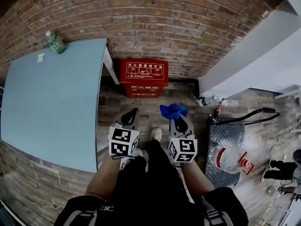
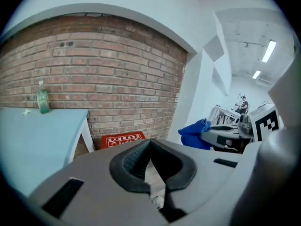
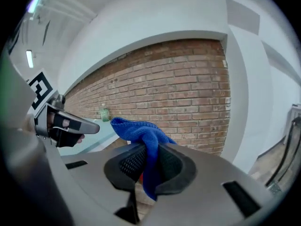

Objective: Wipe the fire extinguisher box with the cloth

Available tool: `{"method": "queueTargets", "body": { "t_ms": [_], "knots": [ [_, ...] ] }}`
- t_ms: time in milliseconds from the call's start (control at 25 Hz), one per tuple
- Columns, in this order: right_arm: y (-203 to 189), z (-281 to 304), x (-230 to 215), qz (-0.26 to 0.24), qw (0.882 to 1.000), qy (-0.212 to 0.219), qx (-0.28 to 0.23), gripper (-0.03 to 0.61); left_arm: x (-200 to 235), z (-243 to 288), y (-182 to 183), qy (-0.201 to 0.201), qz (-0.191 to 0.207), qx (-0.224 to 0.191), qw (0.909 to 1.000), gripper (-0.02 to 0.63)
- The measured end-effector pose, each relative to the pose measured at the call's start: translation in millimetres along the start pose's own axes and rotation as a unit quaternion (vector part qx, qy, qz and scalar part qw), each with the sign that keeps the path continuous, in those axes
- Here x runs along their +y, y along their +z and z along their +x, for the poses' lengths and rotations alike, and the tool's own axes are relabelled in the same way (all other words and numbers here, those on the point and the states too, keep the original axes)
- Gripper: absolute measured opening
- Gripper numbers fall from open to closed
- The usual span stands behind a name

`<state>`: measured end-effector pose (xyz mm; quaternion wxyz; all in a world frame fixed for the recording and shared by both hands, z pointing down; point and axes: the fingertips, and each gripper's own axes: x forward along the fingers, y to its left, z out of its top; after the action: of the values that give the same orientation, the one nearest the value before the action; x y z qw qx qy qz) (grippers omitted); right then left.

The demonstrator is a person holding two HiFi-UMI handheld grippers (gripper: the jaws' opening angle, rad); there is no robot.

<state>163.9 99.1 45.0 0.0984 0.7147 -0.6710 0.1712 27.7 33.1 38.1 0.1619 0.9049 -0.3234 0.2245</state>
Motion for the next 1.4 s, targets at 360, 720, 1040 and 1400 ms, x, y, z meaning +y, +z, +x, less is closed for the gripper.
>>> {"method": "queueTargets", "body": {
  "t_ms": [360, 720, 1040, 1400],
  "knots": [
    [86, -127, -15, 0.002, 0.996, -0.044, -0.080, 0.060, -55, -86, 58, -0.019, 0.006, -0.038, 0.9991, 0.009],
    [92, -189, -30, 0.047, 0.994, -0.030, -0.094, 0.060, -131, -133, 85, -0.024, 0.022, -0.081, 0.9962, 0.009],
    [103, -202, -29, 0.042, 0.994, 0.005, -0.102, 0.058, -164, -140, 89, -0.029, 0.007, -0.096, 0.9949, 0.009],
    [112, -214, -37, 0.025, 0.993, 0.020, -0.116, 0.058, -174, -145, 94, -0.006, -0.013, -0.110, 0.9938, 0.009]
  ]
}}
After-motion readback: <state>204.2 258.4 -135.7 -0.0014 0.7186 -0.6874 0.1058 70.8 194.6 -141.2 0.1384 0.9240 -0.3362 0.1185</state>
